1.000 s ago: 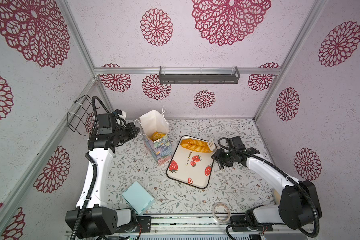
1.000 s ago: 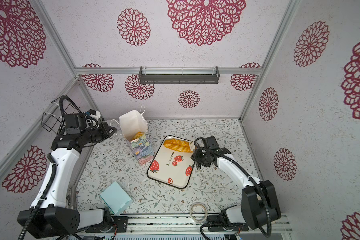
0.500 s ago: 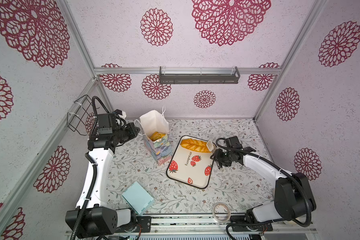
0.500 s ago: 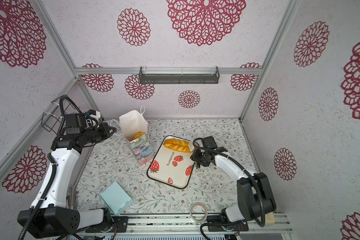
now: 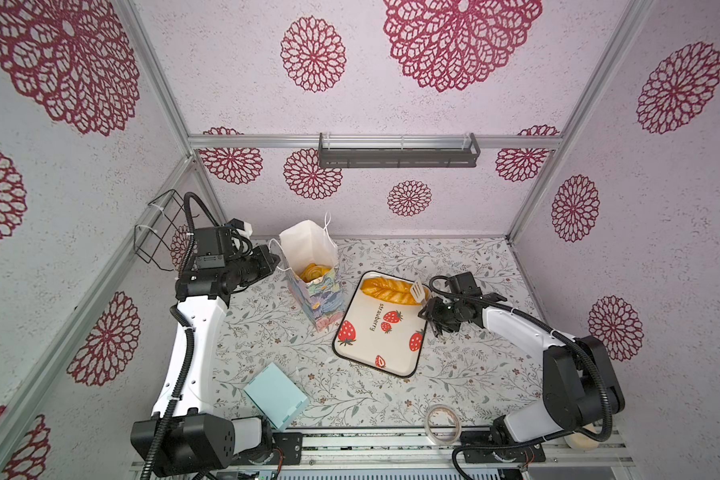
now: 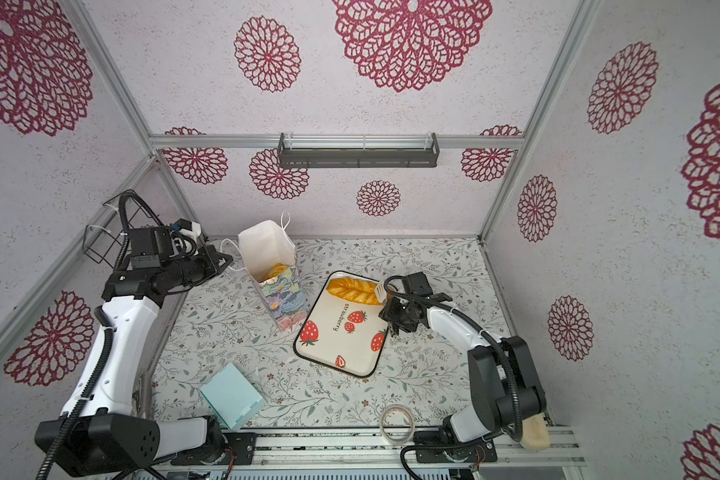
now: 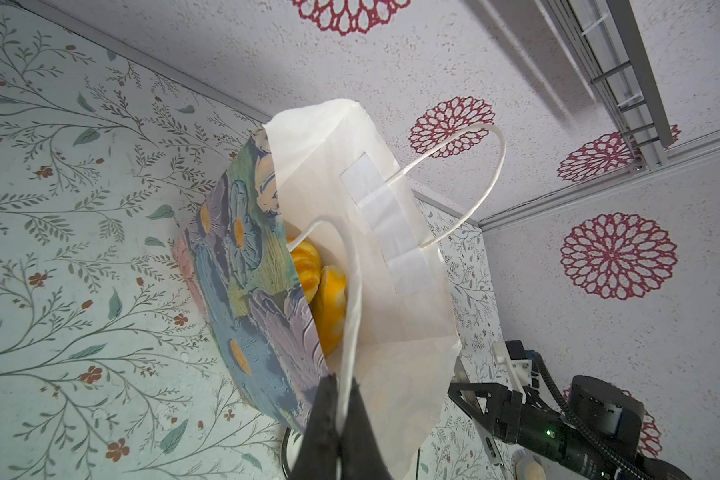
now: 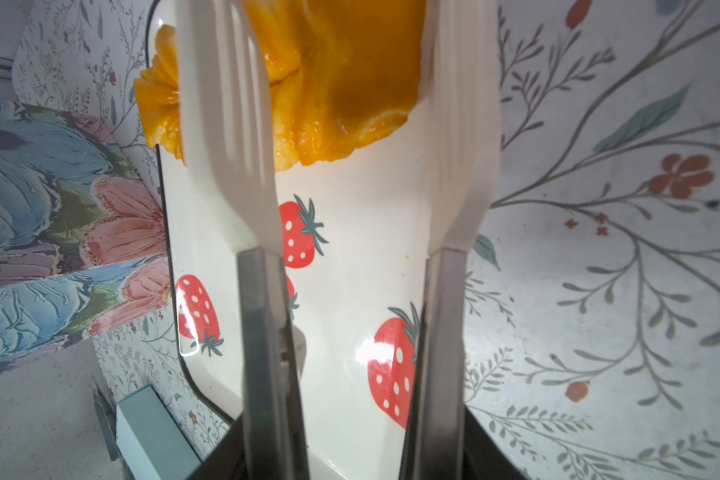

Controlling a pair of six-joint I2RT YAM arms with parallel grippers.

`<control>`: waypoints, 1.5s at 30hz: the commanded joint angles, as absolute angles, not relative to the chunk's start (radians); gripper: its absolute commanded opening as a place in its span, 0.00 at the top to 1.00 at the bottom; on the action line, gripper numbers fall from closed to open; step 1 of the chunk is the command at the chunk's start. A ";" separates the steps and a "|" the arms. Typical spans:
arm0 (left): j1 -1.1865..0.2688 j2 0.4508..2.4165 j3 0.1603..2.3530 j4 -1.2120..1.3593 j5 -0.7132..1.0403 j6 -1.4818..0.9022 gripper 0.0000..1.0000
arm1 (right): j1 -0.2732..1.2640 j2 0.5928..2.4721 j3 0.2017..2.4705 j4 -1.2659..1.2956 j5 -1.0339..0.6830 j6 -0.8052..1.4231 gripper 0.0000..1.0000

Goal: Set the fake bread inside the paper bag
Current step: 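Lower the right tongs and pinch the long twisted bread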

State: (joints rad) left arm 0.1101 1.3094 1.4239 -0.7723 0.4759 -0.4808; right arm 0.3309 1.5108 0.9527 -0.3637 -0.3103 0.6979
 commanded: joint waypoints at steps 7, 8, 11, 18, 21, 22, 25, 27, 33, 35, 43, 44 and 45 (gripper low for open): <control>0.112 1.313 1.427 -0.770 0.463 -0.470 1.00 | 0.307 1.535 0.979 -0.298 -0.358 0.667 0.47; 0.111 1.313 1.427 -0.772 0.464 -0.470 1.00 | 0.307 1.538 0.979 -0.296 -0.362 0.663 0.48; 0.112 1.310 1.427 -0.773 0.464 -0.471 1.00 | 0.301 1.546 0.980 -0.294 -0.371 0.655 0.49; 0.116 1.308 1.423 -0.770 0.464 -0.471 1.00 | 0.291 1.559 0.974 -0.275 -0.406 0.651 0.51; 0.118 1.308 1.427 -0.773 0.463 -0.471 1.00 | 0.283 1.554 0.964 -0.267 -0.411 0.653 0.53; 0.119 1.307 1.427 -0.773 0.463 -0.470 1.00 | 0.279 1.552 0.960 -0.264 -0.414 0.654 0.54; 0.118 1.307 1.424 -0.772 0.465 -0.472 1.00 | 0.272 1.542 0.951 -0.261 -0.420 0.654 0.57; 0.118 1.308 1.422 -0.770 0.465 -0.472 1.00 | 0.268 1.530 0.947 -0.261 -0.420 0.654 0.60; 0.117 1.312 1.422 -0.765 0.470 -0.474 1.00 | 0.253 1.509 0.936 -0.251 -0.428 0.654 0.72; 0.119 1.313 1.422 -0.764 0.469 -0.474 1.00 | 0.249 1.505 0.932 -0.246 -0.433 0.656 0.78; 0.118 1.318 1.425 -0.764 0.472 -0.477 1.00 | 0.244 1.457 0.928 -0.243 -0.441 0.651 0.86; 0.119 1.318 1.427 -0.764 0.473 -0.478 1.00 | 0.244 1.449 0.930 -0.245 -0.443 0.650 0.88; 0.119 1.319 1.427 -0.764 0.472 -0.478 1.00 | 0.244 1.441 0.931 -0.246 -0.445 0.649 0.88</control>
State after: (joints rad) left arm 0.1123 1.3102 1.4239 -0.7727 0.4629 -0.4805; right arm 0.2512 1.5043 0.9100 -0.2817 -0.4171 0.6704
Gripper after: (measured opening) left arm 0.046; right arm 0.240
